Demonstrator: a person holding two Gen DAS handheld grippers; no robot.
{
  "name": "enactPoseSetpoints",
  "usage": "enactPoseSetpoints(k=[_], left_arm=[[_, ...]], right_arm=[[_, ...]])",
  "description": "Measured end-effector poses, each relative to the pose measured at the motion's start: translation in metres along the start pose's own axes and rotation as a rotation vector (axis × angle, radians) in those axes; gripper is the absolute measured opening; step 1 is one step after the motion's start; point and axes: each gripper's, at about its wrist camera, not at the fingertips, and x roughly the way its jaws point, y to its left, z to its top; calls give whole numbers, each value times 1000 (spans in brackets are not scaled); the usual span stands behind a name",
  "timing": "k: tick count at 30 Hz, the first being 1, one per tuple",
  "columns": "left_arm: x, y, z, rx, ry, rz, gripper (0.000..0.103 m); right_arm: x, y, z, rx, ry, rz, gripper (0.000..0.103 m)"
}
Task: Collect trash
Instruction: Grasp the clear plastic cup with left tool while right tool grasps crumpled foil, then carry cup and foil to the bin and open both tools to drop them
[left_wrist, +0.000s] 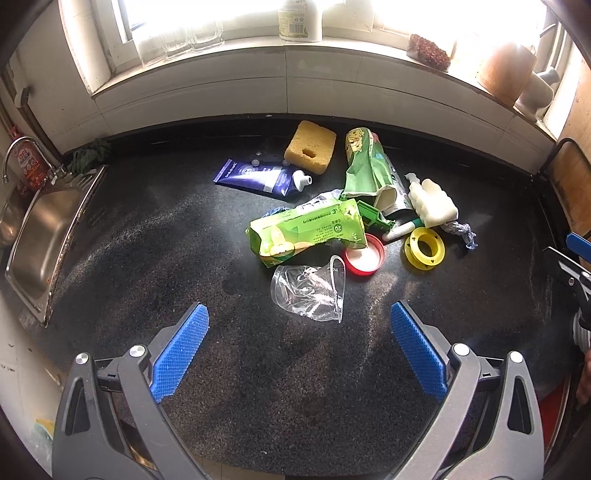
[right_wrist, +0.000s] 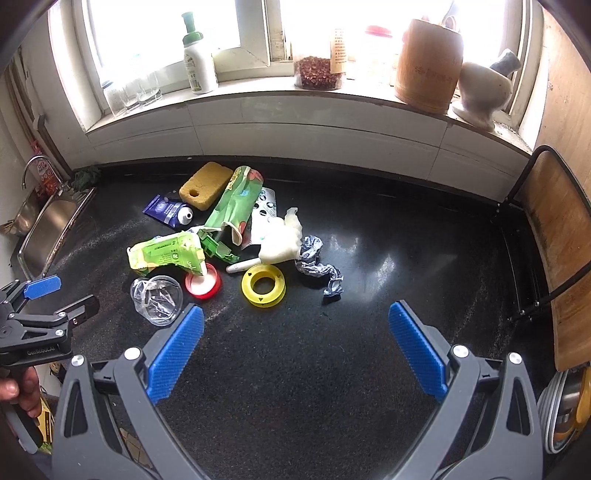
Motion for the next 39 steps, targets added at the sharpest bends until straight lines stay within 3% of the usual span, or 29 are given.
enactPoseSetpoints(k=[8, 14, 19, 20, 21, 27, 31, 32, 39], left_arm=[[88, 2, -14, -48, 29, 38, 96], [124, 9, -20, -59, 56, 59, 90], [130, 12, -14, -70, 34, 21, 83], [129, 11, -12, -65, 35, 12, 73], [127, 9, -11, -55, 34, 2, 63], [105, 0, -9, -2, 11, -16, 60], [77, 0, -11, 30, -3, -58, 57], [68, 0, -12, 38, -10, -70, 48], [23, 0, -26, 95, -55, -107, 47]], right_arm=[[105, -28, 9, -89, 90, 55, 97], [164, -40, 16, -170, 155, 56, 82], [179, -41, 19, -208, 151, 88, 69], [179, -40, 20, -215, 141, 93, 50], [177, -39, 21, -225, 134, 100, 23], [160, -43, 16, -148, 174, 101, 18], [111, -36, 5, -97, 142, 65, 18], [97, -33, 3, -83, 126, 60, 18], [22, -10, -16, -33, 51, 43, 18]])
